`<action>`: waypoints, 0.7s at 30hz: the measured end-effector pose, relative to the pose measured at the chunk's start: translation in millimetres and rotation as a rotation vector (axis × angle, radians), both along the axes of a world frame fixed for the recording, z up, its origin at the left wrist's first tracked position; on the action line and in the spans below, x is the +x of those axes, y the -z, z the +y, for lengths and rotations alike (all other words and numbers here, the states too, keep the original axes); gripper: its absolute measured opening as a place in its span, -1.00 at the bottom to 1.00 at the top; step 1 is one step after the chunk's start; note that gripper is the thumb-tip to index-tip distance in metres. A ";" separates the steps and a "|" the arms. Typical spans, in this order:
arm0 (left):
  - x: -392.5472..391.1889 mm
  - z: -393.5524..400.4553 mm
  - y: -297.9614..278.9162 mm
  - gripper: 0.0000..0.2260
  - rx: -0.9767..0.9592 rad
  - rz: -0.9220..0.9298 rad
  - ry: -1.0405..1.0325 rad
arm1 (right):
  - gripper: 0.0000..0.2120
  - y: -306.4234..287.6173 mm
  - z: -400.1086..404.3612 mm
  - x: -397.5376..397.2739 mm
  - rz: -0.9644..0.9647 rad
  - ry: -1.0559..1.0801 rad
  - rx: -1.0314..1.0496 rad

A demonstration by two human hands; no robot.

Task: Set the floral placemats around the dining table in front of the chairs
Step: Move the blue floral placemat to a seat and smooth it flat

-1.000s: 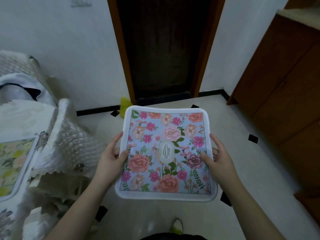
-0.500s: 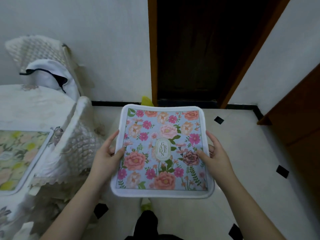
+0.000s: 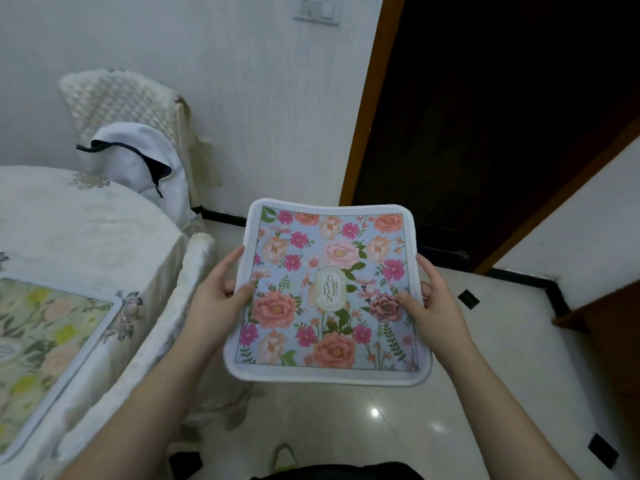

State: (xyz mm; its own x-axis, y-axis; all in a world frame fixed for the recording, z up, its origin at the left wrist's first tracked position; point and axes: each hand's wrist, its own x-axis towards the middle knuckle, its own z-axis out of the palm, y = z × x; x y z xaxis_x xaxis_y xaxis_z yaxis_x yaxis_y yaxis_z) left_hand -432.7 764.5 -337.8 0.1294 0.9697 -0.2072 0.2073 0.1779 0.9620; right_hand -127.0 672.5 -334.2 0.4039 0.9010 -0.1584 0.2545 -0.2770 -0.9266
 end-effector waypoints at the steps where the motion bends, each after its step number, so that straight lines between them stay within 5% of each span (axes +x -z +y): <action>1: 1.5 8.8 0.3 -0.44 -0.011 -0.008 0.003 | -0.34 -1.8 9.8 3.2 0.002 -0.005 -0.004; 21: 102.8 194.2 2.3 -0.49 -0.101 0.013 -0.194 | -0.41 41.0 259.7 115.7 0.161 -0.186 -0.027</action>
